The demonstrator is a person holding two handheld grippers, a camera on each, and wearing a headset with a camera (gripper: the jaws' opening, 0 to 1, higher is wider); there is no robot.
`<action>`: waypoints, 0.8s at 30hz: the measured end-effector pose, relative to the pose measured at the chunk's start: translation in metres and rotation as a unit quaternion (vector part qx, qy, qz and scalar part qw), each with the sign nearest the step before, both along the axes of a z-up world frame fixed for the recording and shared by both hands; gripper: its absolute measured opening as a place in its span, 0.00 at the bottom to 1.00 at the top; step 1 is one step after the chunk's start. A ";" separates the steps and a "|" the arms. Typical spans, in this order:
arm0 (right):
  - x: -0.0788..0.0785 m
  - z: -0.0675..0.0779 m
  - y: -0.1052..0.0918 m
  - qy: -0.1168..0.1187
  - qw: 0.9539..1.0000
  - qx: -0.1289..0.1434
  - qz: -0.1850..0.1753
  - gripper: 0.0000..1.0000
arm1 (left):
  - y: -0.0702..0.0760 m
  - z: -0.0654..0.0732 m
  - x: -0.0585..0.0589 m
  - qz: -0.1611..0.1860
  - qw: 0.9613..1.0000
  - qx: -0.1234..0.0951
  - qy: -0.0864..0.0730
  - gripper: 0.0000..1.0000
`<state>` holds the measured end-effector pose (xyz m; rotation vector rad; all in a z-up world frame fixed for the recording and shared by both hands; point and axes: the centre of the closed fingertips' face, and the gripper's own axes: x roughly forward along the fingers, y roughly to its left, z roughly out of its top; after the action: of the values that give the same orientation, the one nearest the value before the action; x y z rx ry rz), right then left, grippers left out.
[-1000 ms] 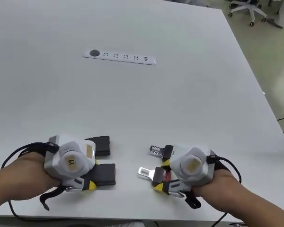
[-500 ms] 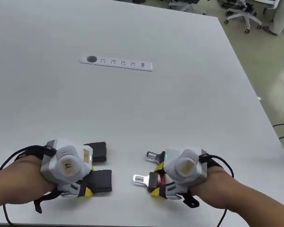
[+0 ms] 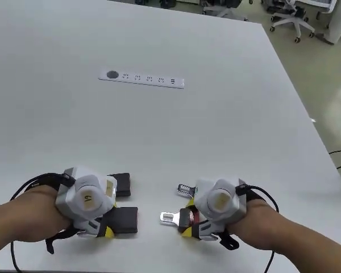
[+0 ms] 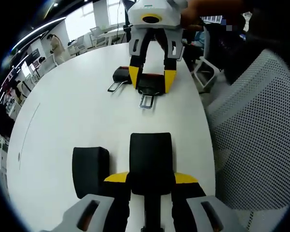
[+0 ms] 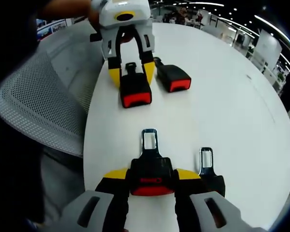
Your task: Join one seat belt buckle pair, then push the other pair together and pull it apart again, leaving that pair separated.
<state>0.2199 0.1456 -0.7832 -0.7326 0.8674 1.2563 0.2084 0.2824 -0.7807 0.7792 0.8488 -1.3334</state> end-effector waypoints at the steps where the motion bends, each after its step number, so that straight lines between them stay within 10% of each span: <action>1: 0.000 0.000 0.001 0.000 1.000 0.001 0.000 0.33 | 0.000 0.000 0.000 0.000 1.000 0.001 0.000 0.34; 24: -0.007 -0.001 0.044 -0.006 1.000 0.020 0.020 0.33 | -0.002 0.003 -0.002 0.001 1.000 0.010 -0.001 0.34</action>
<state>0.2130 0.1900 -0.7840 -0.7266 0.8195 1.3003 0.2068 0.2802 -0.7781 0.7938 0.8623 -1.3248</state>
